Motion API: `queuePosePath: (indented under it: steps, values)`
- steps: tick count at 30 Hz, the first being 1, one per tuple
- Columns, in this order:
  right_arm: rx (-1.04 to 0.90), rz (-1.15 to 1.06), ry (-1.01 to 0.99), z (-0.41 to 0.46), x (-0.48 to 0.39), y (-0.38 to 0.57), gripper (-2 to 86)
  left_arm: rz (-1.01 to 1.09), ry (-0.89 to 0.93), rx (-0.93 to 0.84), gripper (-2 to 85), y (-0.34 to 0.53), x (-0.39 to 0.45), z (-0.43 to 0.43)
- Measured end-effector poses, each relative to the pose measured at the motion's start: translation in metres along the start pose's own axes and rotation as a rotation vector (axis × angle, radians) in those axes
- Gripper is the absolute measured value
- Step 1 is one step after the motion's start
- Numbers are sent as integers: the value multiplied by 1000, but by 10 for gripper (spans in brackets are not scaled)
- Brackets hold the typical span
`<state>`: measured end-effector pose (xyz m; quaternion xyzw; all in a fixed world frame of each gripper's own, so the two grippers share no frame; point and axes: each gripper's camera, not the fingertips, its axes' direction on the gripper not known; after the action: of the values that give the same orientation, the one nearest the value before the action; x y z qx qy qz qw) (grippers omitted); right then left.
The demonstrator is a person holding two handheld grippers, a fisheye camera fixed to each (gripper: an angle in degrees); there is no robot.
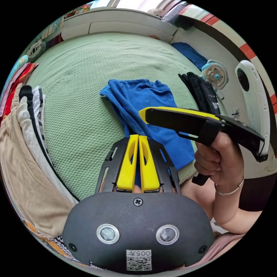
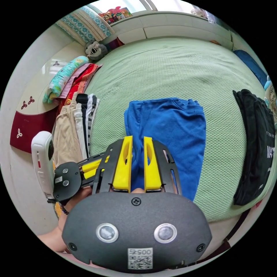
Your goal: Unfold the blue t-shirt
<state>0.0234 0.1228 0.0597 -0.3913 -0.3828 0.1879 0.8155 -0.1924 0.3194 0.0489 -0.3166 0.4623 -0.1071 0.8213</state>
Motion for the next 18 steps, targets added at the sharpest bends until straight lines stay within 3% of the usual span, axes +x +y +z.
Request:
queuePosePath:
  steps: [11, 18]
  values:
    - [-80, -83, -37, 17, -1, -3, 95, -2, 58, -25, -6, -3, -1, 9]
    - [-123, -78, 45, 27, 4, -1, 38, 39, 43, -23, -4, 0, 5, 10]
